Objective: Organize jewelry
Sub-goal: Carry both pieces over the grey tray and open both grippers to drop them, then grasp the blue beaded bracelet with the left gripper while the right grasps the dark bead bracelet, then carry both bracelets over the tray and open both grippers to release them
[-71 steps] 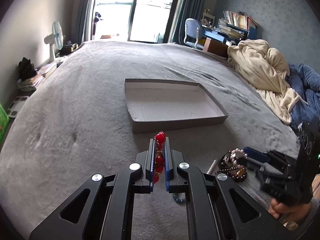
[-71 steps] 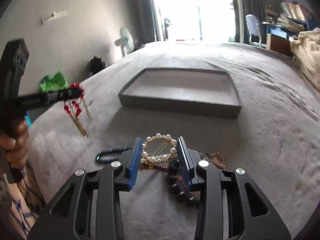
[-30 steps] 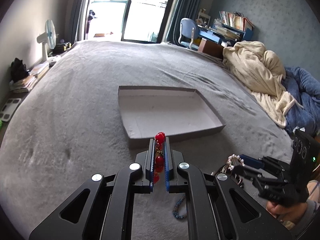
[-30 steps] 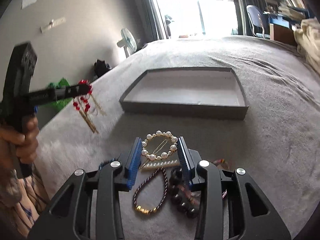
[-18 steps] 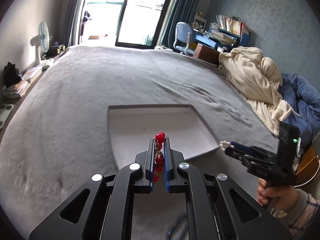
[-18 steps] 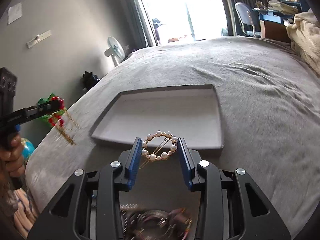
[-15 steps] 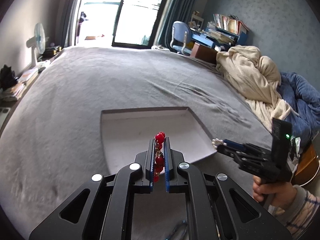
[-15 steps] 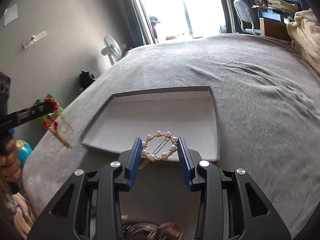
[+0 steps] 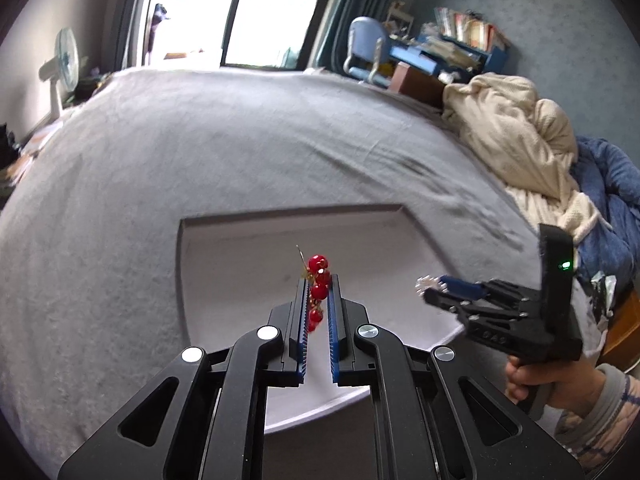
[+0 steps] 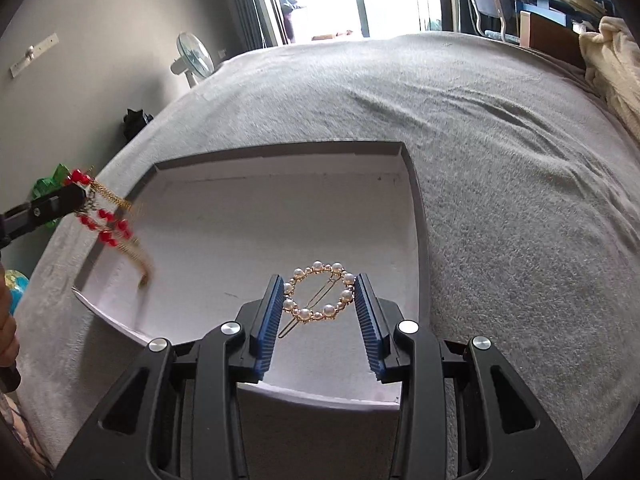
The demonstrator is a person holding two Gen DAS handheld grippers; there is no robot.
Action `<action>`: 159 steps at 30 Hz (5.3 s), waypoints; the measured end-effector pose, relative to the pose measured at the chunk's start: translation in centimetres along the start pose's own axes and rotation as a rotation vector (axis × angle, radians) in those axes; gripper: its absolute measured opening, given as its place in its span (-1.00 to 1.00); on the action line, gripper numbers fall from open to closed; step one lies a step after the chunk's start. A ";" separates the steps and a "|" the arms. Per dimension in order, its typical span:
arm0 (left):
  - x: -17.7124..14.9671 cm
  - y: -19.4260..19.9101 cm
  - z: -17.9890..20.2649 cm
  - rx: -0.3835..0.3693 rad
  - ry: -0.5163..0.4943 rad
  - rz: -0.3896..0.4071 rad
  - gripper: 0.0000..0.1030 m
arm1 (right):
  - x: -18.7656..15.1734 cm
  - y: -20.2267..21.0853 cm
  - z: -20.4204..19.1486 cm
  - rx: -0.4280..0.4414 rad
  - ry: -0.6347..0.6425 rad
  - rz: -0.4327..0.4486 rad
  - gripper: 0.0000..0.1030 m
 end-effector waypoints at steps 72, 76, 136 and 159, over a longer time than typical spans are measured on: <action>-17.5 7.2 6.9 0.052 -0.225 -0.138 -0.36 | -18.5 13.3 -9.4 0.146 0.083 0.008 -0.20; -17.6 6.7 5.8 0.067 -0.180 -0.157 -0.36 | -19.5 12.8 -9.6 0.154 0.074 -0.022 -0.28; -6.8 9.8 6.2 0.003 -0.145 0.004 -0.85 | -8.8 15.6 -10.0 0.215 0.081 0.082 -0.89; 4.0 5.1 2.9 0.042 -0.073 0.048 -0.85 | 6.5 12.5 -5.8 0.081 0.084 0.194 -0.89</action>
Point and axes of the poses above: each gripper's, at about its wrist camera, not at the fingertips, and y roughly against the way its jaws point, z to its right, x to its top, the point moved 10 cm from there along -y, roughly the way its jaws point, and after that the axes turned 5 degrees about -y, right-handed, at the moved point
